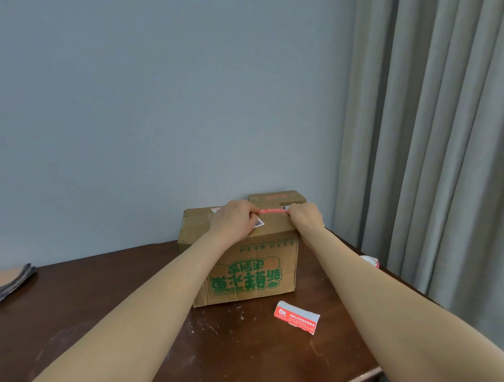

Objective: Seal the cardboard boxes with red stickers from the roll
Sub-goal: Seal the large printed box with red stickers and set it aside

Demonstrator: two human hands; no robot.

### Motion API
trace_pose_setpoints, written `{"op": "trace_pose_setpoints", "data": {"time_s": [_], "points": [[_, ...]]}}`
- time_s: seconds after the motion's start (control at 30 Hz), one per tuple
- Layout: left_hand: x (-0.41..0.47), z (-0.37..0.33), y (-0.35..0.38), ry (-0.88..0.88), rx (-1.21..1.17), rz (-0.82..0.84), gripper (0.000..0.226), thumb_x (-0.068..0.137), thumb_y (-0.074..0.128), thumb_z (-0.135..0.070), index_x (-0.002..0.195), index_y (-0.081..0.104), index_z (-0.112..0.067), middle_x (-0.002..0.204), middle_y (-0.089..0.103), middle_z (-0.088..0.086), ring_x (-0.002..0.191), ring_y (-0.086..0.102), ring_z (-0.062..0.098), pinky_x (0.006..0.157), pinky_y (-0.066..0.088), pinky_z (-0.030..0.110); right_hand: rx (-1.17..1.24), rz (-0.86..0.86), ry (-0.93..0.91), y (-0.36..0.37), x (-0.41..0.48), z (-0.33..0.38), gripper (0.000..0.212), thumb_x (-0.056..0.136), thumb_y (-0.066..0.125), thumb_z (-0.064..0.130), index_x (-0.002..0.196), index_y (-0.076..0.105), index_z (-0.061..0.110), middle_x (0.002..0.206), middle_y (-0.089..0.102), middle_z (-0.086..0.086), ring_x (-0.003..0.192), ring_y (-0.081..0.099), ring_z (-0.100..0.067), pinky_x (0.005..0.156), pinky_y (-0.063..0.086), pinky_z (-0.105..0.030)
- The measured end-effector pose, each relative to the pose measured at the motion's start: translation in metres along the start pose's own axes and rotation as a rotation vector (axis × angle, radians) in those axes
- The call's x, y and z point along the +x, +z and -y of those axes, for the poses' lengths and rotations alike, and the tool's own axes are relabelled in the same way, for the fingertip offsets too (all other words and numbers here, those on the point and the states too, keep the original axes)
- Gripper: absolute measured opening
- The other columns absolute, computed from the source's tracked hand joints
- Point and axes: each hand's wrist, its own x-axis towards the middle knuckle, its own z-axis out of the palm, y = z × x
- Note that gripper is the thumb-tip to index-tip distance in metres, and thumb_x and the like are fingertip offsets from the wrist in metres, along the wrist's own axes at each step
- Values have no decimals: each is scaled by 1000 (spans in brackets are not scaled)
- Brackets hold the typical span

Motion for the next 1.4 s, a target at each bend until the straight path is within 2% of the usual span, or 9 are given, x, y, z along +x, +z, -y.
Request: {"op": "trace_pose_setpoints", "data": {"time_s": [0.07,0.2,0.3,0.43,0.57,0.7,0.83,1.03,1.4], "points": [[2,0,1,-7,57,8,37,98,37,-18,127,60,-19,122,60,3,113,53,22,83,48,34,8,25,-4,0,2,3,19,89,39,12,73,49,11,79,50,-5,68,44,-20,59,32,-29],[4,4,2,-21,184,104,42,101,31,-30,139,49,-28,140,47,0,129,37,22,102,36,39,16,97,-33,6,6,8,20,94,35,15,87,53,9,92,51,-8,90,47,-26,77,37,-32],[4,2,4,-7,229,86,41,101,30,-29,135,53,-28,136,50,0,126,41,23,100,37,40,-20,77,-60,7,7,3,21,93,34,14,90,53,7,97,53,-10,89,48,-27,76,37,-32],[0,-1,2,12,229,-53,37,99,35,-23,123,64,-24,121,61,0,110,53,21,85,44,35,-189,-24,-197,5,3,-1,33,93,34,17,61,45,16,75,49,-3,77,46,-27,57,34,-30],[-3,1,1,-7,78,17,36,98,39,-27,124,63,-26,130,58,-5,117,52,20,85,45,34,-276,7,-266,4,-1,2,31,92,39,16,92,69,17,91,64,-6,87,57,-29,72,45,-33],[-5,11,-3,-31,56,46,37,99,38,-24,128,60,-22,131,58,0,117,54,22,89,49,38,-315,-55,-333,5,-3,-3,45,95,37,20,139,49,19,142,48,-7,127,45,-28,100,41,-39],[-3,11,-7,-58,104,132,46,100,33,-24,146,35,-24,141,46,6,129,43,25,101,42,43,-475,-44,-461,13,-7,-3,45,98,33,25,139,51,25,148,38,-6,136,29,-28,110,30,-41],[-4,-2,3,-58,199,192,46,100,25,-35,144,37,-36,150,37,0,136,33,25,107,31,44,-698,40,-529,14,-13,1,44,99,30,34,136,53,34,154,29,-6,143,17,-28,116,20,-43],[-3,-6,3,-108,235,189,48,99,24,-39,143,39,-29,148,38,2,133,34,26,104,33,43,-673,-17,-408,9,-6,-4,47,98,31,36,135,54,21,145,42,-9,135,31,-31,106,32,-45]]}}
